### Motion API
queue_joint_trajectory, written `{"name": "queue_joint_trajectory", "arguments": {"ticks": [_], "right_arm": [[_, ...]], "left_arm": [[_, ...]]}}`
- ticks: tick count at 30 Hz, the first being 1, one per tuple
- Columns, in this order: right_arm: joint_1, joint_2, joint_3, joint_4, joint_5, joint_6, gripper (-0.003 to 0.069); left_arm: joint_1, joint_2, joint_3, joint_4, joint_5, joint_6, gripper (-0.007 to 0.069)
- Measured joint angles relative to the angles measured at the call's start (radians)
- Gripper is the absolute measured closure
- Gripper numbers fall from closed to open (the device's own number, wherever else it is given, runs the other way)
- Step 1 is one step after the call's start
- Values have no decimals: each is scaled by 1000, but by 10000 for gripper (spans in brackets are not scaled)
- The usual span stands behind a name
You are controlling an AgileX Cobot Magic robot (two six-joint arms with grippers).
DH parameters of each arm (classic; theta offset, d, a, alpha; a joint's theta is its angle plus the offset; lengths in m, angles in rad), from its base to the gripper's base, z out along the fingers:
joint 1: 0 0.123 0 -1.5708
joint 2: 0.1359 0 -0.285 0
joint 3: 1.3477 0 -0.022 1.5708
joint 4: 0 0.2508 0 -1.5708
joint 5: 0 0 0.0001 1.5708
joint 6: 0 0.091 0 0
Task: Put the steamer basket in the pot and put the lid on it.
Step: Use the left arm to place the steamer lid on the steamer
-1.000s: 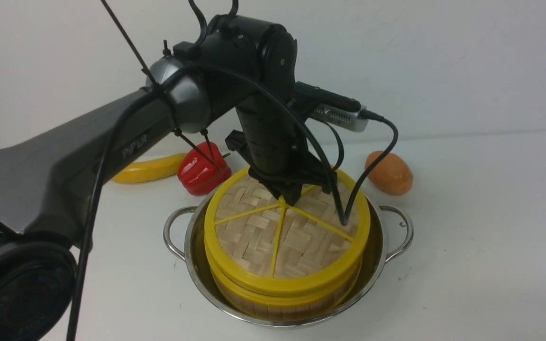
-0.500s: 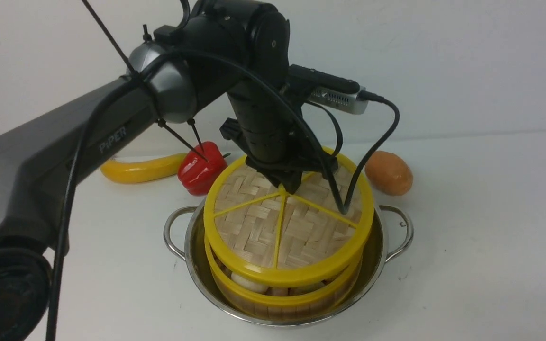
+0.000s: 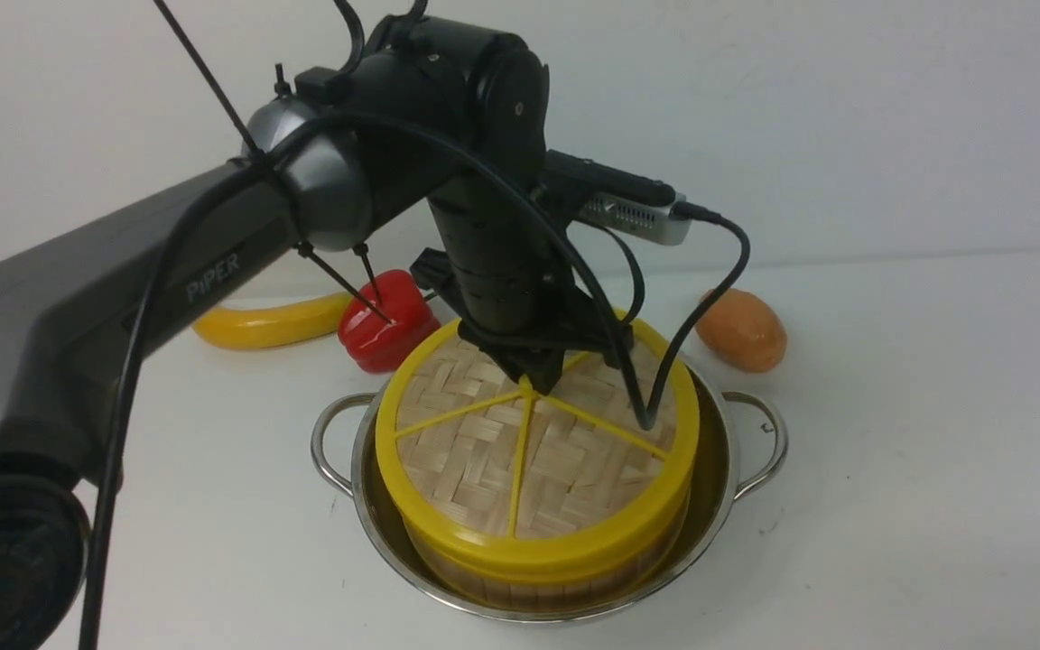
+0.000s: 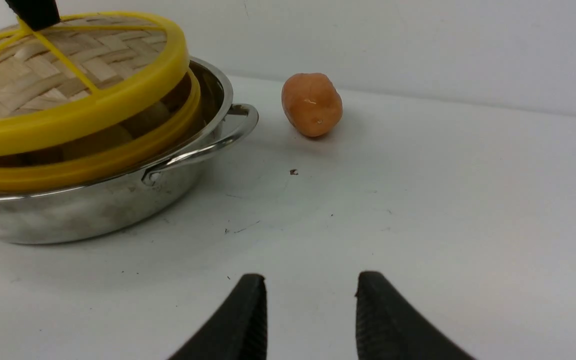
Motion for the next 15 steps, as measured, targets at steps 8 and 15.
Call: {"name": "queue_joint_trajectory", "arguments": {"ticks": [8, 15], "right_arm": [[0, 0, 0, 0, 0, 0, 418], [10, 0, 0, 0, 0, 0, 418]], "left_arm": [[0, 21, 0, 23, -1, 0, 503], [0, 44, -1, 23, -1, 0, 503]]}}
